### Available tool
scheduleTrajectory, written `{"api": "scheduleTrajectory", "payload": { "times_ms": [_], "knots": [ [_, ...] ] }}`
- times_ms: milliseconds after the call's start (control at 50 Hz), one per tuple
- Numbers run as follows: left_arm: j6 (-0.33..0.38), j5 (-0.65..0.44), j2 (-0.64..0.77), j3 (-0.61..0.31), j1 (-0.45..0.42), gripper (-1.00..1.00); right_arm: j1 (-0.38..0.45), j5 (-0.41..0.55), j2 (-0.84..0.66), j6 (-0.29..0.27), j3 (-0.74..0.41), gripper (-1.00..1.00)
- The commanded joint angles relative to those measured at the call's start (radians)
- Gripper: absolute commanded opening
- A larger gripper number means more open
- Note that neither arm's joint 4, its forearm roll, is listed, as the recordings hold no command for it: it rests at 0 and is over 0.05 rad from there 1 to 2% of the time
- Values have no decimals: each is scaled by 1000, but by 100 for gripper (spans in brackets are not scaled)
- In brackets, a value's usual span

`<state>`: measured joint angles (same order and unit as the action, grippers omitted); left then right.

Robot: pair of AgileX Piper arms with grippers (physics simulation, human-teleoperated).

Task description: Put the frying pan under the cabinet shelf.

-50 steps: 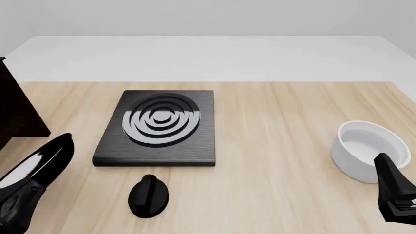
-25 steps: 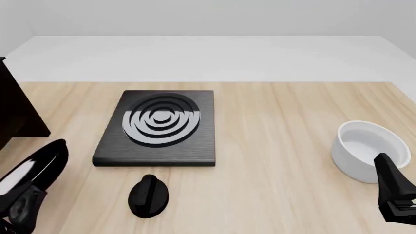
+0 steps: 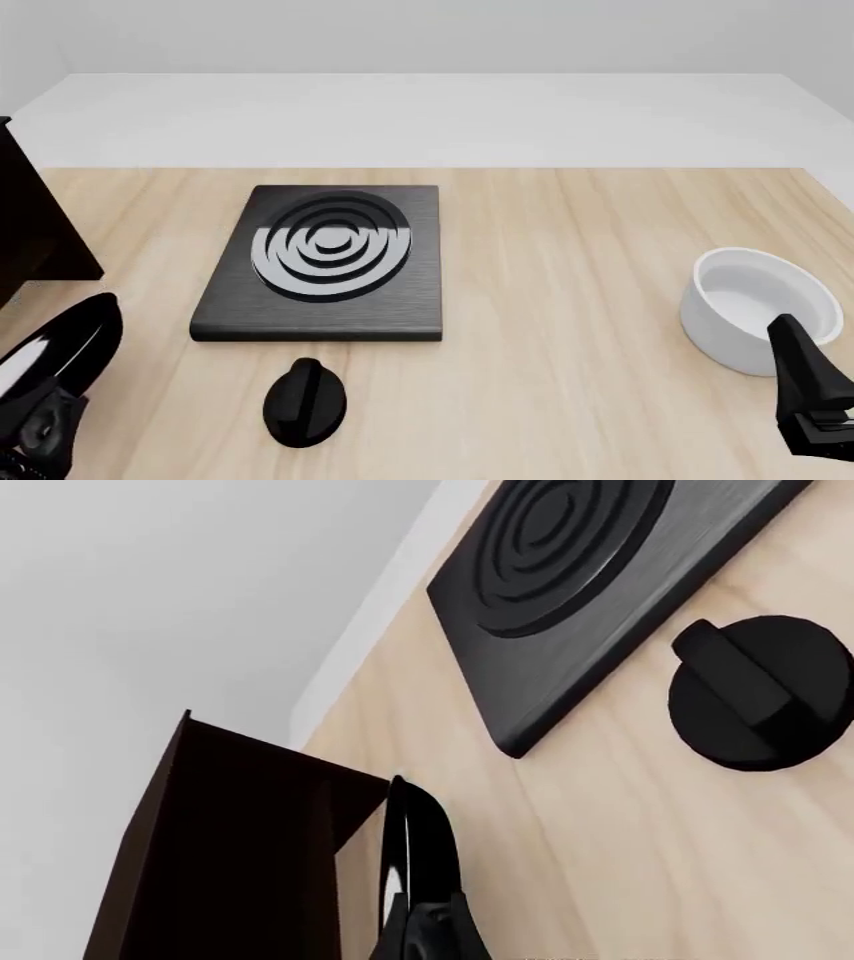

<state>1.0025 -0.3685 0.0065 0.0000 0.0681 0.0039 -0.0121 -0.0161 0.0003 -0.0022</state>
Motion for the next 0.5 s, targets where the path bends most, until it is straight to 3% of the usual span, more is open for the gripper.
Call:
{"api": "scheduleTrajectory", "payload": {
  "times_ms": [20, 500],
  "knots": [
    [-9, 12, -6, 0, 32, -100, 0, 0, 1, 0, 0, 100],
    [22, 1, -6, 0, 81, -100, 0, 0, 0, 0, 0, 100]
  ]
}}
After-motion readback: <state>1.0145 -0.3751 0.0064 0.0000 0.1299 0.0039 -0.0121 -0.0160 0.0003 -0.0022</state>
